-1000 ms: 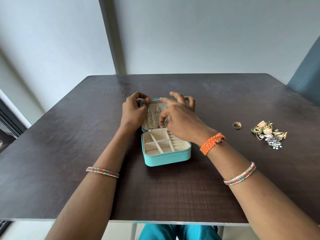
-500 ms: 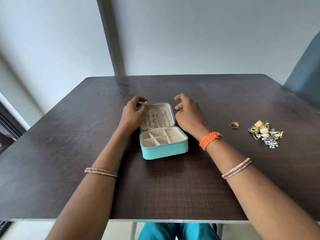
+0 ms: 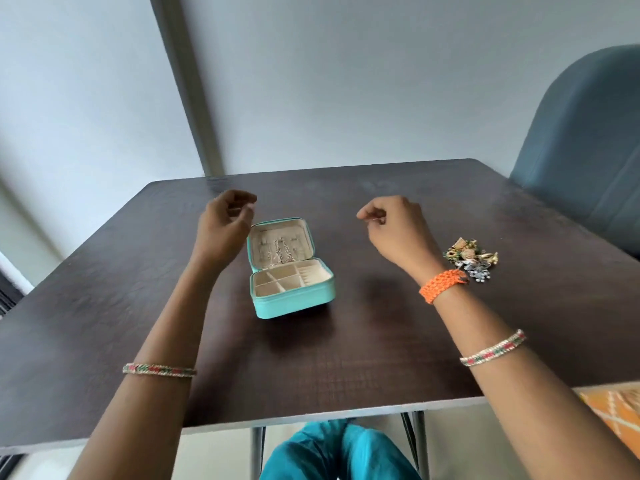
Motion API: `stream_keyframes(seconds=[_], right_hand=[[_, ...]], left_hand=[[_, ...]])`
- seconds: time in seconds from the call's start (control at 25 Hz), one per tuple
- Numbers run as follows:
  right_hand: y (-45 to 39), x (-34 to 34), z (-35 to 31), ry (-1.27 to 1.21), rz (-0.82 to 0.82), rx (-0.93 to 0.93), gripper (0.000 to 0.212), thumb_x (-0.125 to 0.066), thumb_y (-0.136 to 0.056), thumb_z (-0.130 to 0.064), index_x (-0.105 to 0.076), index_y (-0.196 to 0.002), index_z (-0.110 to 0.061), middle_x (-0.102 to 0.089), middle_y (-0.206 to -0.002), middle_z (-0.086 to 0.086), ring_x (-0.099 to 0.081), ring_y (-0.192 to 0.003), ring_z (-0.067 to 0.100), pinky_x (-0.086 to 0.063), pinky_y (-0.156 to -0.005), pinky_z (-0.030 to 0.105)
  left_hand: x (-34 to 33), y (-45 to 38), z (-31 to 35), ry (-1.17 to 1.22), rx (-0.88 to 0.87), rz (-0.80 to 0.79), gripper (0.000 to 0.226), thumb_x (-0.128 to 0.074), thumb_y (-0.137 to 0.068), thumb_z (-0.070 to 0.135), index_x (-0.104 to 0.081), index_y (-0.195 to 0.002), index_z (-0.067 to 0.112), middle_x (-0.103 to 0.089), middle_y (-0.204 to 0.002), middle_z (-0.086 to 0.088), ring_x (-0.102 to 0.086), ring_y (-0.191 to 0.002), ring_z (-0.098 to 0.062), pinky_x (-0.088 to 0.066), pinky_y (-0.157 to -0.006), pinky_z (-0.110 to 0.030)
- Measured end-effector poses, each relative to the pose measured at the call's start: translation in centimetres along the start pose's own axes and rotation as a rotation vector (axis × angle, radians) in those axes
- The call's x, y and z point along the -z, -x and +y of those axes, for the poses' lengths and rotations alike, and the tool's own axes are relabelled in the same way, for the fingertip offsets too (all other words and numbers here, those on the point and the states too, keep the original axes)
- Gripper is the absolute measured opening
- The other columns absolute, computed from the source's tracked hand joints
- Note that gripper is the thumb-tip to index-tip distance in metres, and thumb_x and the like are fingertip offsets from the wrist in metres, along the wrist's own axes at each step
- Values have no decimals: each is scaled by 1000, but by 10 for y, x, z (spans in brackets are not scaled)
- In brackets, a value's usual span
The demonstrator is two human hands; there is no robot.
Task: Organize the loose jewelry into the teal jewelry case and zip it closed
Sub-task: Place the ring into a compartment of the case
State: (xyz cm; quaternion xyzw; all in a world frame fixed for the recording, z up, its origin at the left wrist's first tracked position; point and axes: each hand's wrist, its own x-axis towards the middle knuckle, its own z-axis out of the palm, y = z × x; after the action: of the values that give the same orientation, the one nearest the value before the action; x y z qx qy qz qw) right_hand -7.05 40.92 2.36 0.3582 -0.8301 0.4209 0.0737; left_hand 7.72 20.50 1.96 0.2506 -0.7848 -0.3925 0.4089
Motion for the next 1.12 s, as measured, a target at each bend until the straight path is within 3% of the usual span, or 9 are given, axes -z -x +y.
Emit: stream_keyframes(seconds=[0.12,0.24,0.32,0.44,0.6,0.76,0.88,1.04,1.12], right_hand=[[6,43,37,244,33,-42,18,-56,-85,-13,-72,-88,-20,-72,-97,5,-63,-100,30,-48,-91,42],[9,65,67,345,8,-158,13,-60,-87,-22,-72,-87,-22,-72,-96,7,-60,-104,32,-43,-90,40],[9,62,74,391,-64,-177,11,-63,-85,-28,-73,-85,-25,-73,-95,4,-61,-104,29,-38,-90,38],[7,51,73,457,-102,-136,13,-67,-82,-37,-75,-80,-27,-73,-93,0,-61,-102,26,-33,-89,37],[5,44,70,483,-85,-73,12,-66,-83,-27,-74,-75,-22,-73,-87,-4,-62,-97,24,-30,-87,37],[18,48,57,286,5,-12,10,-65,-84,-26,-71,-79,-20,-73,-89,-1,-64,-91,28,-43,-78,33],[39,48,29,83,159,201,7,-65,-84,-22,-68,-79,-18,-72,-81,0,-65,-77,24,-52,-67,35],[74,53,-4,-82,326,546,6,-68,-83,-6,-66,-78,-7,-70,-79,2,-62,-72,16,-49,-66,27],[81,53,-15,-255,236,538,4,-67,-84,-4,-68,-83,-8,-70,-81,1,-66,-76,14,-51,-69,23]], left_hand=[[-9,20,51,41,-175,-6,21,-47,-81,14,-65,-81,25,-69,-84,6,-63,-79,-12,-47,-75,-25],[-41,51,95,-58,-326,-94,21,-46,-79,16,-66,-83,21,-70,-81,7,-63,-78,-5,-44,-76,-16],[-69,70,114,-133,-402,-147,21,-46,-78,17,-66,-82,23,-70,-78,6,-64,-75,-8,-46,-73,-22],[-104,85,120,-157,-359,-212,21,-46,-78,17,-66,-82,24,-70,-79,5,-63,-75,-12,-49,-70,-29],[-121,85,106,-168,-177,-243,24,-49,-82,5,-69,-87,17,-71,-83,-2,-57,-71,-14,-45,-67,-25],[-123,95,92,-80,-21,-219,15,-56,-87,9,-70,-93,12,-72,-82,-5,-58,-66,-12,-45,-63,-18],[-117,107,89,195,65,-206,14,-66,-88,19,-70,-98,10,-72,-78,-6,-67,-69,-17,-57,-70,-32],[-94,142,103,479,-37,-40,7,-66,-86,9,-72,-90,9,-72,-73,0,-66,-64,-11,-53,-64,-21],[-82,151,105,529,-54,6,6,-65,-87,9,-71,-89,11,-71,-71,1,-66,-65,-12,-53,-65,-23]])
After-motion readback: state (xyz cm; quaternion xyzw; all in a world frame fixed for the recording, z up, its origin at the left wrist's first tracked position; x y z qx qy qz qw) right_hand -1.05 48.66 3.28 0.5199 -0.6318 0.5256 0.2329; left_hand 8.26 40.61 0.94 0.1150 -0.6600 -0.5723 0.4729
